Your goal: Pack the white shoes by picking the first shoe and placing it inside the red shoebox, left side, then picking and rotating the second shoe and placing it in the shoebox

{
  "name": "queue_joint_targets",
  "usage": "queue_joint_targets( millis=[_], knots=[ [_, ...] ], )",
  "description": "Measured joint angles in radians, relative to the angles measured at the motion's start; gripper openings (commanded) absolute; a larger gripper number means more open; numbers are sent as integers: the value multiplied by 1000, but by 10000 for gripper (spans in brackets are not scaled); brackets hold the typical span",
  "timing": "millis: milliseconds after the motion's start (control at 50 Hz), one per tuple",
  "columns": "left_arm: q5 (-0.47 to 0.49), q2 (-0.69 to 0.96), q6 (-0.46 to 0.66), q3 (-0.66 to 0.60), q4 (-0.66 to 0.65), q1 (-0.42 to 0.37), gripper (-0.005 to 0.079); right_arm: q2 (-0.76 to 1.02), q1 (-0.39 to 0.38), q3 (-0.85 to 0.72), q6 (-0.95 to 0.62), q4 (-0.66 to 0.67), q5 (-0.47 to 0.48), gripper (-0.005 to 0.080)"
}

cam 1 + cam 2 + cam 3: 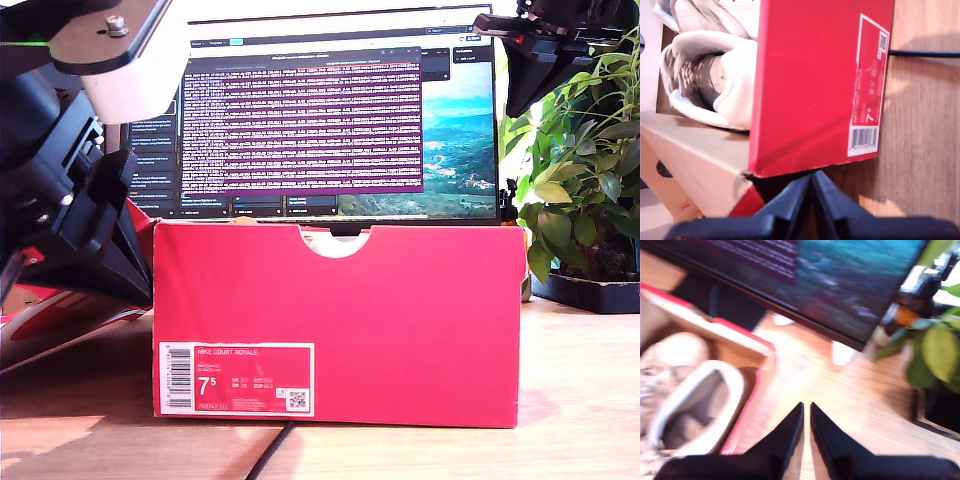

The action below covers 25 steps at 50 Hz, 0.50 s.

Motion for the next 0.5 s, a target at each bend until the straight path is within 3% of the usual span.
queue_joint_targets(
  millis=[500],
  knots=[
    [-33, 0, 0, 0, -1, -12, -16, 0, 0, 0, 0, -1, -2, -11]
  ],
)
